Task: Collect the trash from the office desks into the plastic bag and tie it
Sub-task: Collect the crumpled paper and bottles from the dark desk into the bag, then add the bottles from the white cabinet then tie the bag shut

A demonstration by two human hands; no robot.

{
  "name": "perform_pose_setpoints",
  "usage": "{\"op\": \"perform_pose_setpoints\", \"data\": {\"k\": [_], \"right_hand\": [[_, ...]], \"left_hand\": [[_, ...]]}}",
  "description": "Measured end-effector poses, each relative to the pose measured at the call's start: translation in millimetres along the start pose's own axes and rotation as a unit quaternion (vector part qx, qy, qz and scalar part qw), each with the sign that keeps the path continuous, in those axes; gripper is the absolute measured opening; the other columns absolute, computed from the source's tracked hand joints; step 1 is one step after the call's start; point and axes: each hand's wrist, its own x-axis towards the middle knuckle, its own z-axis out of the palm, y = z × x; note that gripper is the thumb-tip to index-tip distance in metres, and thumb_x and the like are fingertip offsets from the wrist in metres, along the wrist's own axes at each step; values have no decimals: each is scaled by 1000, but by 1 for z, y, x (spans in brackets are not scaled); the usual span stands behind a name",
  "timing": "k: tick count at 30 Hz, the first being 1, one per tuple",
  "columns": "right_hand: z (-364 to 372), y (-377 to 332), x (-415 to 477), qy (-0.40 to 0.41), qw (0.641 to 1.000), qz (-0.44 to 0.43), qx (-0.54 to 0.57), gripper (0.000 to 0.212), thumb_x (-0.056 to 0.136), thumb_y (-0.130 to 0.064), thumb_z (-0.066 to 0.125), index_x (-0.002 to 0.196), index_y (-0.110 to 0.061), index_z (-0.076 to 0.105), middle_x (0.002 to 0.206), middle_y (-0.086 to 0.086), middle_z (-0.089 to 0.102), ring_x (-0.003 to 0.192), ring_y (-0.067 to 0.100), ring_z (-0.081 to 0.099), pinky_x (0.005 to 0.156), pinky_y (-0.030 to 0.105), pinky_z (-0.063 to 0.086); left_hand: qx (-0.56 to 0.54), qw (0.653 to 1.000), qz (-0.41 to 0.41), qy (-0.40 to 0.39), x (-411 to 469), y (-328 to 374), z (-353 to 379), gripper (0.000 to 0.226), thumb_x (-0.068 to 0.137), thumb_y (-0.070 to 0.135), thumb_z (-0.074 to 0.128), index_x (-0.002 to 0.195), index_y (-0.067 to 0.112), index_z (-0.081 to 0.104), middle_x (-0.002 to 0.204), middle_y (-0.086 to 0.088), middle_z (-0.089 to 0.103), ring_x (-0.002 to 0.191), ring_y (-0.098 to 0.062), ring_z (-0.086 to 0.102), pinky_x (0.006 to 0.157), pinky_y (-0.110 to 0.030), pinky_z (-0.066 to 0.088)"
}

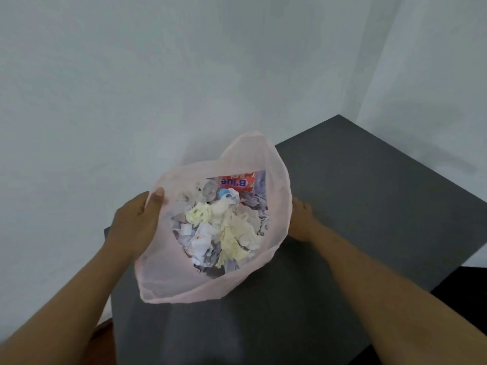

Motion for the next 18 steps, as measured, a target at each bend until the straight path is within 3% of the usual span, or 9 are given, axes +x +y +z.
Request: {"op": "perform_pose_setpoints", "data": {"k": [4,7,10,12,15,17,18], "right_hand": [[26,-3,-23,-21,999,-4,-46,61,82,-45,60,138,-41,35,150,5,32,135,34,30,105,49,38],[16,1,-48,-4,1000,30,-1,42,92,-22,56,132,-17,47,139,14,35,127,38,38,100,43,39],[-30,1,-68,88,990,25,103,24,85,-14,60,108,-8,56,113,19,50,106,39,52,82,36,42],[-77,-11,-80,180,967,10,180,15,80,-8,63,94,-7,58,100,21,53,88,34,53,67,30,35],[-153,-54,-111,305,923,-53,228,14,82,-9,61,93,-17,57,100,11,54,76,14,49,56,11,33],[-184,-93,-135,310,912,-117,241,18,86,-13,60,101,-22,56,107,3,49,82,6,50,62,3,36],[-191,-112,-144,273,920,-154,234,23,88,-16,61,108,-25,55,112,1,46,89,5,51,69,2,38]], "left_hand": [[-4,1000,-8,6,-2,-1,-4,52,103,51,28,107,18,68,105,-1,59,97,-25,50,86,-37,37],[-20,1000,-11,7,-4,3,-3,51,104,50,30,105,17,69,103,-3,61,95,-26,52,85,-37,37],[-36,999,-4,8,-2,9,-2,49,105,48,30,104,17,68,104,-1,61,95,-23,51,85,-35,35],[-54,998,5,23,-1,14,-3,46,106,44,29,111,16,65,106,0,60,96,-21,51,84,-34,35],[-101,994,3,48,-3,20,-5,39,107,39,28,118,23,62,112,2,58,101,-20,50,86,-32,34],[-114,992,0,49,-3,24,-8,40,107,37,26,118,24,62,113,3,57,101,-19,50,86,-31,35],[-114,992,1,50,-2,25,-10,40,107,37,26,118,24,62,114,4,57,101,-19,50,87,-30,35]]}}
